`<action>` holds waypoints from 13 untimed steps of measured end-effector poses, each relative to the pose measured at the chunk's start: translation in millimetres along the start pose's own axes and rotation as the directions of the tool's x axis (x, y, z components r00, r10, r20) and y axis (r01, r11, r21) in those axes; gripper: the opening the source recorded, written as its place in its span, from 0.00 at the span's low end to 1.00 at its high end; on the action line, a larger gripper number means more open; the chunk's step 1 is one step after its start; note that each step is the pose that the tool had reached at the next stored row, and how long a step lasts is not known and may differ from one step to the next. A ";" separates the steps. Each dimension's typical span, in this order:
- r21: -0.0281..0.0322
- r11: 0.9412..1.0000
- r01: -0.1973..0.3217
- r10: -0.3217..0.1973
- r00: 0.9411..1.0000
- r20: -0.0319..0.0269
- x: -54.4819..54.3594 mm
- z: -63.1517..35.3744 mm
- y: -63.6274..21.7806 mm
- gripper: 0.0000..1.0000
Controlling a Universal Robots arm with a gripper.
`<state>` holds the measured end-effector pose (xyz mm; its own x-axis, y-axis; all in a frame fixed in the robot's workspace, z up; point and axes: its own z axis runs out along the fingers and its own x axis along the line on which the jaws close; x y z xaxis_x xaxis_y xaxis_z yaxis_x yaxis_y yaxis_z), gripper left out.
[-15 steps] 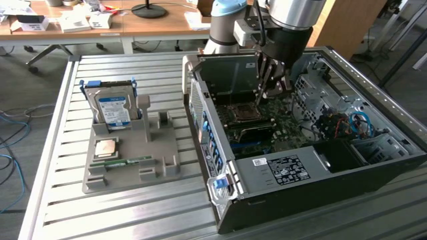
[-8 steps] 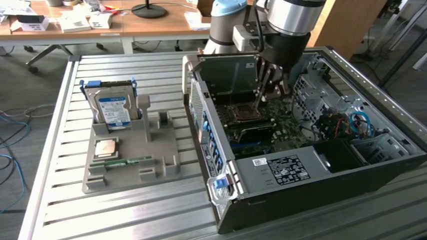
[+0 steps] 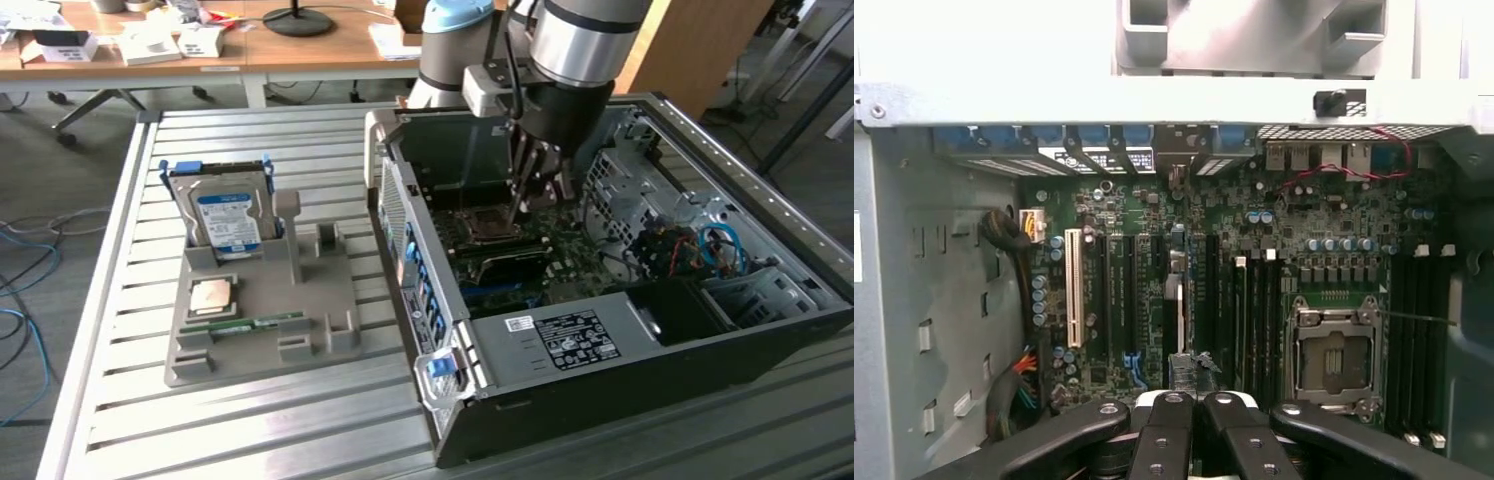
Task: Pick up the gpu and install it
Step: 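Press down on the gpu until it lock into place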
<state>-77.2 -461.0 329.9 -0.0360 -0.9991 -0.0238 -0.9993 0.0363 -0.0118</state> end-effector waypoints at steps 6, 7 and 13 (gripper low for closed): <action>0.000 1.000 0.000 0.000 1.000 0.000 0.3 10.9 0.1 0.11; 0.000 1.000 0.000 0.000 1.000 0.000 0.3 12.6 0.1 0.11; 0.000 1.000 0.000 0.000 1.000 0.000 0.4 16.5 0.2 0.11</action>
<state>-77.2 -461.0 313.4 -0.0360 -0.9991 -0.0236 -0.9993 0.0363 -0.0118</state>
